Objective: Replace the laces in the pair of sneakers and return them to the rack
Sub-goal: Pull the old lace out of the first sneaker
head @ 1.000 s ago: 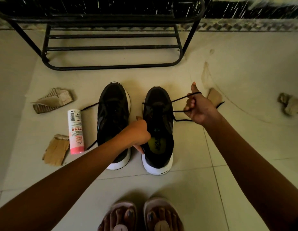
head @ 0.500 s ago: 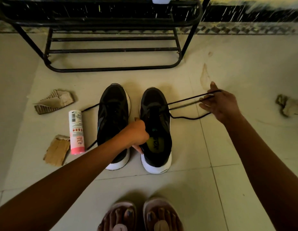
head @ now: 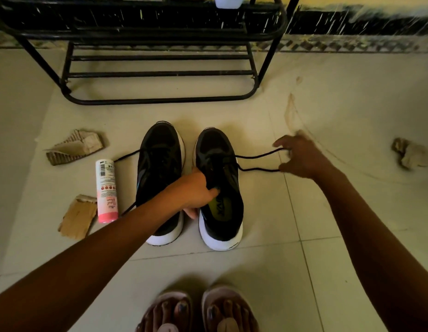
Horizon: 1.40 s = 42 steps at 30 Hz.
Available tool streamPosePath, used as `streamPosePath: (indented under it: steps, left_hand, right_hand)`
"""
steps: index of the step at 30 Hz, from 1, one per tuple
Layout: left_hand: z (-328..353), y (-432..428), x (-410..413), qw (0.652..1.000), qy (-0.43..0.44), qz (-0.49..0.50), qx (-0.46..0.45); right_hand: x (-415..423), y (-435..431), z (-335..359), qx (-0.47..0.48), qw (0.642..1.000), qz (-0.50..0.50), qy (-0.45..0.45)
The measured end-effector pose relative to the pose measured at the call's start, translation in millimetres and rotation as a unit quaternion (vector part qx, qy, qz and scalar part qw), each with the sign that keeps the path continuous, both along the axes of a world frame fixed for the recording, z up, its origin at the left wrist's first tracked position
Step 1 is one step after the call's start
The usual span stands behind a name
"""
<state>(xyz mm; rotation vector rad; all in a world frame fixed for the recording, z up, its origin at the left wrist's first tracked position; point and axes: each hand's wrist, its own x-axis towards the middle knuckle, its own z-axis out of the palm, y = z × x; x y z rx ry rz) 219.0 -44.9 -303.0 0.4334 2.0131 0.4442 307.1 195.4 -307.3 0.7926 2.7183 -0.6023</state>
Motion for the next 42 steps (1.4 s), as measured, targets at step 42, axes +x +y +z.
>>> streamPosePath:
  steps: [42]
  left_hand:
    - [-23, 6, -33, 0.963, 0.225, -0.013, 0.147]
  right_hand:
    - [11, -132, -44, -0.047, 0.981, 0.004, 0.187]
